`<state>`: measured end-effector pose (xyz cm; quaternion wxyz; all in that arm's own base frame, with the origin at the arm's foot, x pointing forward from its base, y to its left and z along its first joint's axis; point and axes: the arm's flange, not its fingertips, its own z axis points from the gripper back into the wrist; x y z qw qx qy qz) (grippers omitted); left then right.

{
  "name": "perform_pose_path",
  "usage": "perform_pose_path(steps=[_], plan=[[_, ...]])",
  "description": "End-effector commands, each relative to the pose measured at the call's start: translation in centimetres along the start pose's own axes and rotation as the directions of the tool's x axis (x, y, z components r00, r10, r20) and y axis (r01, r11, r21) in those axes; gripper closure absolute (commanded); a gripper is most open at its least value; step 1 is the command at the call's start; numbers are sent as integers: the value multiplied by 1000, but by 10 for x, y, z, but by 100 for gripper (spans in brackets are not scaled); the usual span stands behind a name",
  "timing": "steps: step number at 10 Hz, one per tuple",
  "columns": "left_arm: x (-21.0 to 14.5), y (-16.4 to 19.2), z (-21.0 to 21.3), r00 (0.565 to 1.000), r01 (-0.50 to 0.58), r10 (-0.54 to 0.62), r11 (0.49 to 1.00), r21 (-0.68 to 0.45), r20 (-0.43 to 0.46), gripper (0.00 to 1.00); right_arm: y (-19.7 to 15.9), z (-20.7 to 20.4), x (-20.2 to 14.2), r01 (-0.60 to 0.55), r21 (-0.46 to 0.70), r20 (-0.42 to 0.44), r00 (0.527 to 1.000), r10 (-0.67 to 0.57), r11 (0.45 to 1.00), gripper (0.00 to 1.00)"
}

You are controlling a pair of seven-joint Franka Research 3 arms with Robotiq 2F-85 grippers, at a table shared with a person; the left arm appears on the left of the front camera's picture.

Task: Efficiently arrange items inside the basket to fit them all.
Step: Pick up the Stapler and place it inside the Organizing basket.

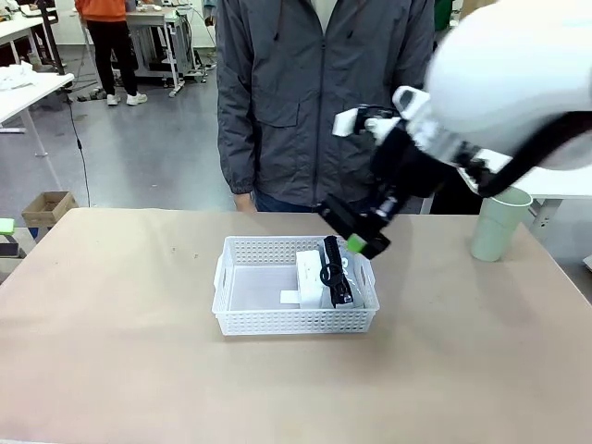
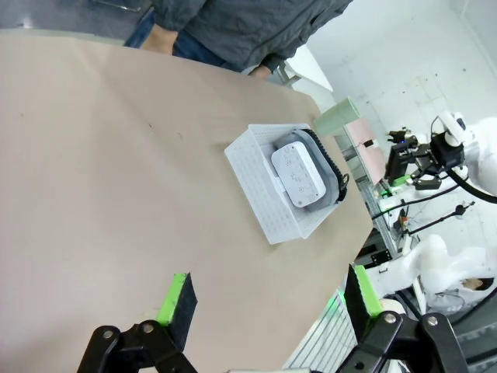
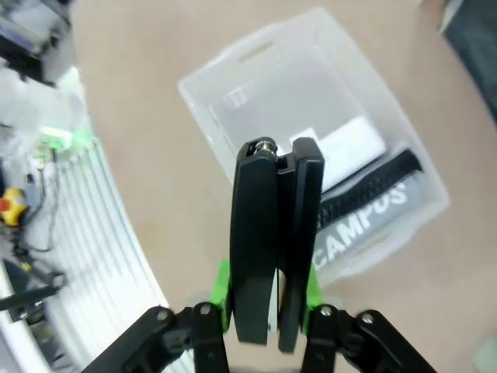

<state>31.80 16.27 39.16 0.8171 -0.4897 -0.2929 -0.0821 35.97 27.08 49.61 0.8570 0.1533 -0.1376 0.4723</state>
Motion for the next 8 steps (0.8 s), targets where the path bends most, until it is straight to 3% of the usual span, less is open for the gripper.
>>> perform_pose_path(steps=[1, 4, 7, 8], plan=[[0, -3, 2, 1000, -12, 12, 1000, -9, -3, 0, -14, -19, 47, 46, 14, -42, 998, -45, 999, 58], [0, -3, 2, 1000, -12, 12, 1000, -9, -3, 0, -16, -84, 92, 32, 8, -80, 996, -31, 999, 58], [0, -3, 2, 1000, -12, 12, 1000, -9, -3, 0, -19, -143, 104, 63, 6, -61, 996, -63, 998, 58], [0, -3, 2, 1000, -12, 12, 1000, -9, -3, 0, -19, -165, 103, 63, 5, -92, 994, -63, 998, 58]])
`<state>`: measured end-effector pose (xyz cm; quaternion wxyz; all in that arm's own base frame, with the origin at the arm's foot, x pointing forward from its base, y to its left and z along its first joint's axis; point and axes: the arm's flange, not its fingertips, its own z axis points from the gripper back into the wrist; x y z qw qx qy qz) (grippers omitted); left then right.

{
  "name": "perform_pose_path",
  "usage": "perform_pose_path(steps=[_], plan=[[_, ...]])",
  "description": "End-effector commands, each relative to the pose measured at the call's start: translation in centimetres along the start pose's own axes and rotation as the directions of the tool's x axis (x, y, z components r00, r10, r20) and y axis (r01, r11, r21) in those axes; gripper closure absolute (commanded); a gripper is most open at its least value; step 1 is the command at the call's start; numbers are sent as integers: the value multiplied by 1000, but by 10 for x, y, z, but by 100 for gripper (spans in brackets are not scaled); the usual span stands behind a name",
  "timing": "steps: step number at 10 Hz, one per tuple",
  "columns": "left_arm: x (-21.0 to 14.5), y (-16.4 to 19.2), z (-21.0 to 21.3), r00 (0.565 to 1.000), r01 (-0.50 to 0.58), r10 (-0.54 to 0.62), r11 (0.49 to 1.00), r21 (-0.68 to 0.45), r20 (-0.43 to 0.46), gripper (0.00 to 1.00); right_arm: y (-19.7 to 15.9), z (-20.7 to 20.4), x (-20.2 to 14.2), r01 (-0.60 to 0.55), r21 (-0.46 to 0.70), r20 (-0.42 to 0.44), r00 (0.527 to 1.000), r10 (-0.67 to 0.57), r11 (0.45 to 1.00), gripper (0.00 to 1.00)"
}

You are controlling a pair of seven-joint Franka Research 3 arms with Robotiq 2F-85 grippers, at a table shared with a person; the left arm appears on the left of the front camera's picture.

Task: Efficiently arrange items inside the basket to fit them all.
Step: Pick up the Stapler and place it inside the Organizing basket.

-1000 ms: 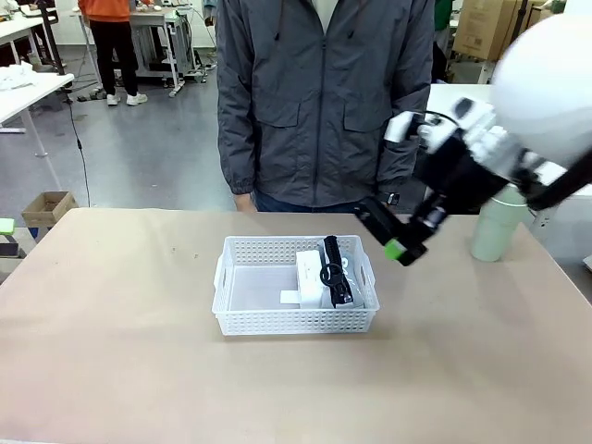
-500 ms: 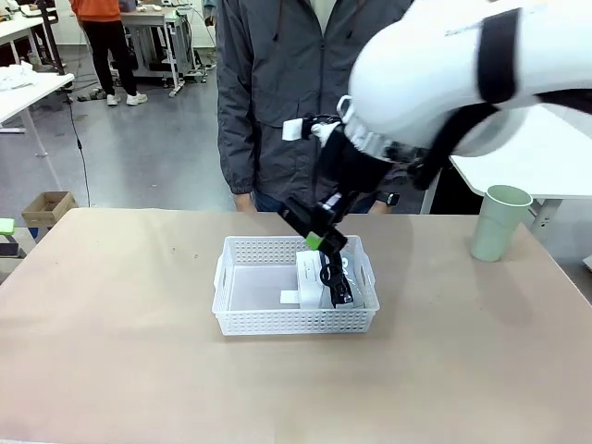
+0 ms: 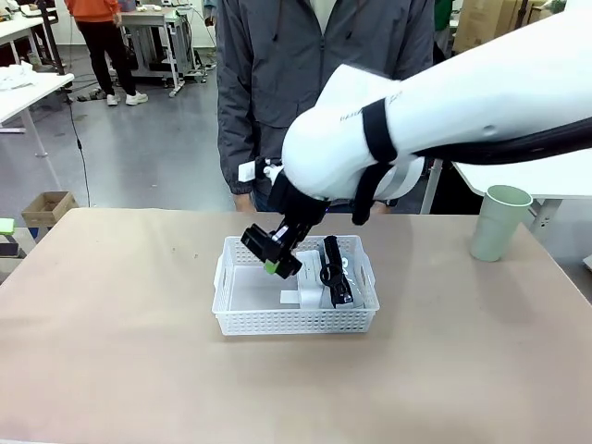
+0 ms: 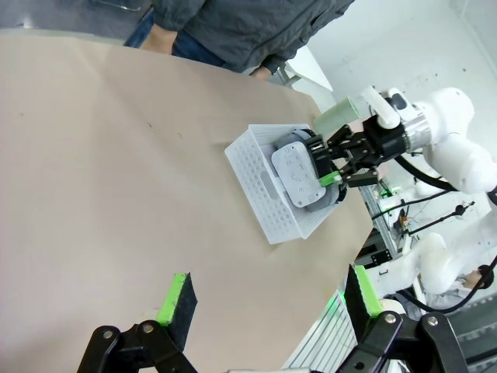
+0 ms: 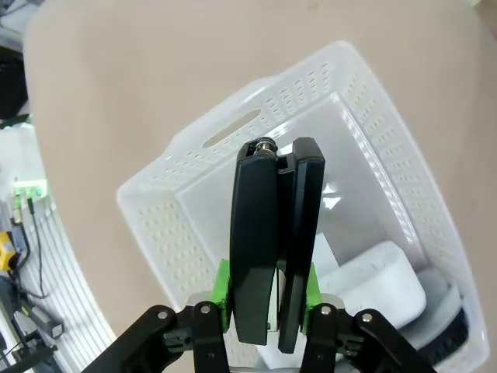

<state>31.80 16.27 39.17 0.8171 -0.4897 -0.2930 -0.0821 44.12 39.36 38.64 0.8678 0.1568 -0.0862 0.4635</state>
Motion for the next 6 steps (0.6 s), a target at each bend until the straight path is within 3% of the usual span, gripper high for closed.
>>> perform_pose_path(steps=[1, 4, 6], plan=[[0, -3, 2, 1000, -13, 13, 1000, -9, -3, 0, 1, -28, 9, 21, 3, -23, 1000, -21, 1000, 58], [0, -3, 2, 1000, -13, 13, 1000, -9, -3, 0, -3, -71, 9, 17, 41, -122, 993, -12, 999, 58], [0, -3, 2, 1000, -13, 13, 1000, -9, -3, 0, -4, -74, 11, 11, 41, -145, 989, -5, 999, 58]])
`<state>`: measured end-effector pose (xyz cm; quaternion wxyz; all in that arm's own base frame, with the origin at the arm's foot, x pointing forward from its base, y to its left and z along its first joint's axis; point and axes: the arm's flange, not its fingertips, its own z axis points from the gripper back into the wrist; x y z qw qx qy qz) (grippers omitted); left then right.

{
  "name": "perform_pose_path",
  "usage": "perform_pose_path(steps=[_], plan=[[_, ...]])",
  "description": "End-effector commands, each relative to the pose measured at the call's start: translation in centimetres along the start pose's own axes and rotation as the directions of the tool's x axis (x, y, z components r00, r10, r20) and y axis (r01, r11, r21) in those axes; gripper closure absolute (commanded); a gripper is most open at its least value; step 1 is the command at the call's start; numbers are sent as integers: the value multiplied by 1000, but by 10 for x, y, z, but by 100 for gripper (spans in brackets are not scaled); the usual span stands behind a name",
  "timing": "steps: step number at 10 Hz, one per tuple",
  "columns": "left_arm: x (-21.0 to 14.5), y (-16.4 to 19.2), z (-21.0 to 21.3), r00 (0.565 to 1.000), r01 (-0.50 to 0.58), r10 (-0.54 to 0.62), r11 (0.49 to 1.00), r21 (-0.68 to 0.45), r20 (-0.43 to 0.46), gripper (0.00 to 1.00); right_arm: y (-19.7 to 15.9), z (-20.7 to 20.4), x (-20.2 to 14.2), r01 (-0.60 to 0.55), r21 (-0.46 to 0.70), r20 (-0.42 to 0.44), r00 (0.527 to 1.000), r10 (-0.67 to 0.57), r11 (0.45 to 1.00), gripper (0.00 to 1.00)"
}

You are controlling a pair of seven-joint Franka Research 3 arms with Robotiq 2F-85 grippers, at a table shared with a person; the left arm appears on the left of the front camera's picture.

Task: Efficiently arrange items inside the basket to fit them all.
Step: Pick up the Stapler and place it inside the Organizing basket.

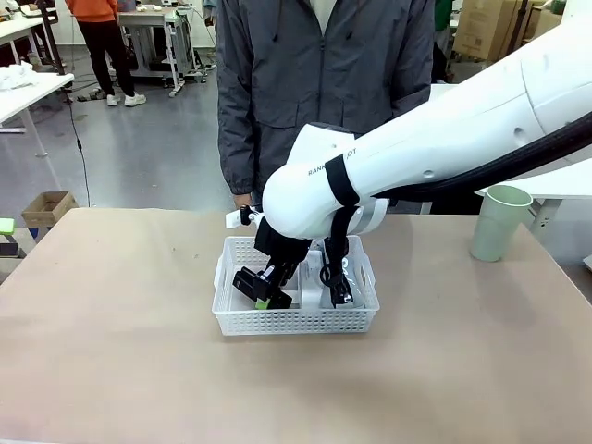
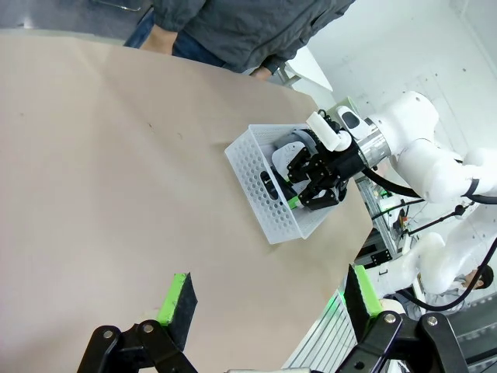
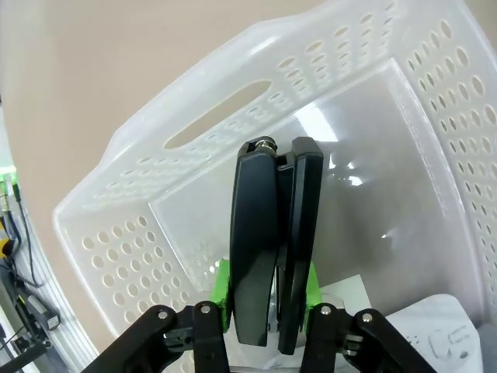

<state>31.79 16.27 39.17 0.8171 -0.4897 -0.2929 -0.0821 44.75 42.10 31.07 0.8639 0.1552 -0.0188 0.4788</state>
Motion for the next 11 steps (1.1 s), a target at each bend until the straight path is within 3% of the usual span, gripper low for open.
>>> perform_pose_path(steps=[1, 6, 7, 11], plan=[[0, -3, 2, 1000, -12, 12, 1000, -9, -3, 0, 1, 8, 8, 18, -17, -18, 1000, -18, 1000, 58], [0, -3, 2, 1000, -12, 12, 1000, -9, -3, 0, -1, 7, 7, 15, 13, -18, 1000, -15, 1000, 58], [0, -3, 2, 1000, -12, 12, 1000, -9, -3, 0, -1, 8, 6, -6, 17, -18, 1000, 6, 1000, 3], [0, -3, 2, 1000, -12, 12, 1000, -9, -3, 0, 0, 8, 8, -19, 20, -16, 1000, 19, 1000, 0]])
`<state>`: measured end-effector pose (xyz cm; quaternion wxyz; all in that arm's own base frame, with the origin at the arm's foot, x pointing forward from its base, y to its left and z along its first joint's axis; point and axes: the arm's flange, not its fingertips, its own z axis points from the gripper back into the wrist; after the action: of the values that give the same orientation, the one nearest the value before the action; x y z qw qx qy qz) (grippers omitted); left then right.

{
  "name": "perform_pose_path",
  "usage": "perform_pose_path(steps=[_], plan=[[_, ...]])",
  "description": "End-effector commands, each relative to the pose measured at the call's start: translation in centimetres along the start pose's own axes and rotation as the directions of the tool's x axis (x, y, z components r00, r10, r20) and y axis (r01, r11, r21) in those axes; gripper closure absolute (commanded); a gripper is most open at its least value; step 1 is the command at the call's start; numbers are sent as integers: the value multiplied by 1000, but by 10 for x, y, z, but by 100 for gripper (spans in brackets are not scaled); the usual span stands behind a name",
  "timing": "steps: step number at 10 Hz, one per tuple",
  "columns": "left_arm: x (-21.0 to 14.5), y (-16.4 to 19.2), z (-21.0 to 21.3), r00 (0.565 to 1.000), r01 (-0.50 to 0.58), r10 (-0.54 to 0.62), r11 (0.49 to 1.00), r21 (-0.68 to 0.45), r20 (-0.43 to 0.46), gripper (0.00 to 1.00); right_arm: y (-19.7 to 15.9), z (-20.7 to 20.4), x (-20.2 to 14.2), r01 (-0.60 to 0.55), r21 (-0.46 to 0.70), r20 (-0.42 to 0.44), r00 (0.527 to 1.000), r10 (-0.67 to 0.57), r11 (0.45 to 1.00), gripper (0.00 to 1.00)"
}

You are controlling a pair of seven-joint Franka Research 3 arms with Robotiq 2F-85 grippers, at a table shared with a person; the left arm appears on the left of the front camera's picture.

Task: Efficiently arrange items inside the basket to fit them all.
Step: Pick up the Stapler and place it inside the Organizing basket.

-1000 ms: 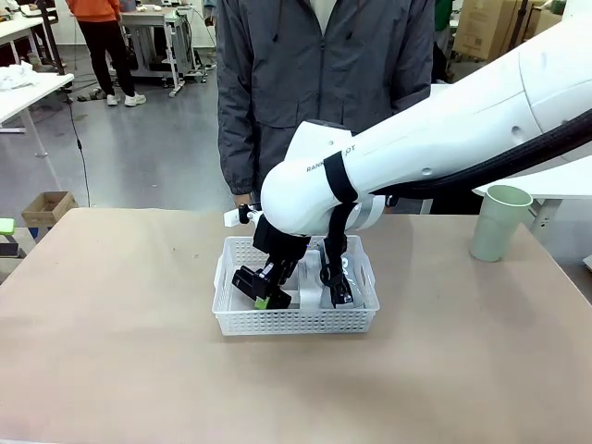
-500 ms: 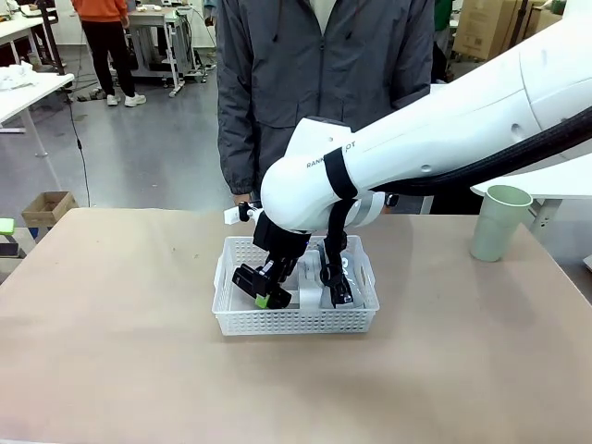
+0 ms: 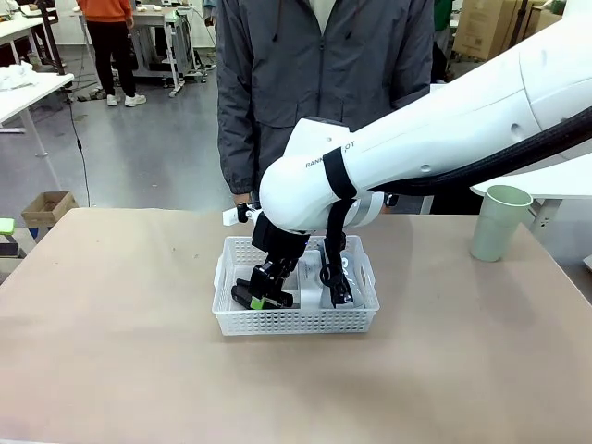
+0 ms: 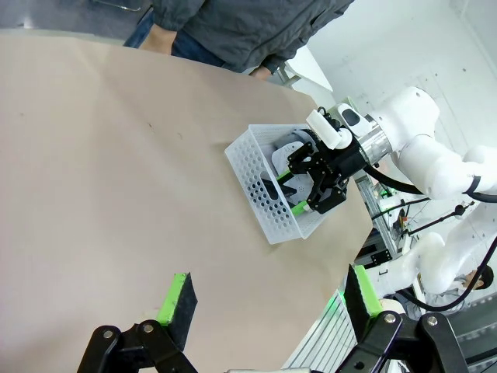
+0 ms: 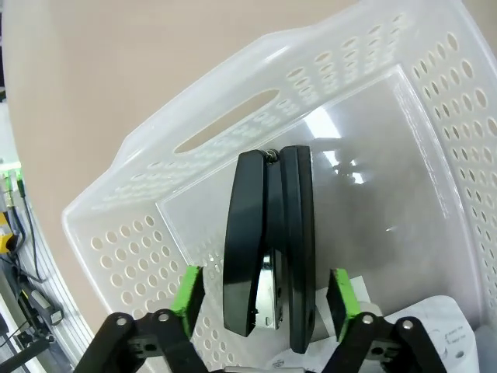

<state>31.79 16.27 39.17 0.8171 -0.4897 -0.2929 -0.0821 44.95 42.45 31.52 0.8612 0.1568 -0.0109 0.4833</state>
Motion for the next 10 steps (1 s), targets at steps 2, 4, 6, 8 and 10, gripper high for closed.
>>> perform_pose_path(steps=[2, 4, 6, 8, 10], plan=[[0, -3, 2, 1000, -12, 12, 1000, -9, -3, 0, 0, 6, 3, -21, 9, 4, 1000, 21, 1000, 0], [0, -3, 2, 1000, -12, 12, 1000, -9, -3, 0, 5, 40, 1, -61, 53, 39, 997, 59, 997, 0], [0, -3, 2, 1000, -12, 12, 1000, -9, -3, 0, 23, 99, -18, -56, 108, 36, 998, 53, 993, 0], [0, -3, 2, 1000, -12, 12, 1000, -9, -3, 0, 35, 165, -70, 64, 159, 95, 992, -80, 985, 0], [0, -3, 2, 1000, -12, 12, 1000, -9, -3, 0, 26, 215, -146, 145, 203, 284, 938, -200, 968, 0]])
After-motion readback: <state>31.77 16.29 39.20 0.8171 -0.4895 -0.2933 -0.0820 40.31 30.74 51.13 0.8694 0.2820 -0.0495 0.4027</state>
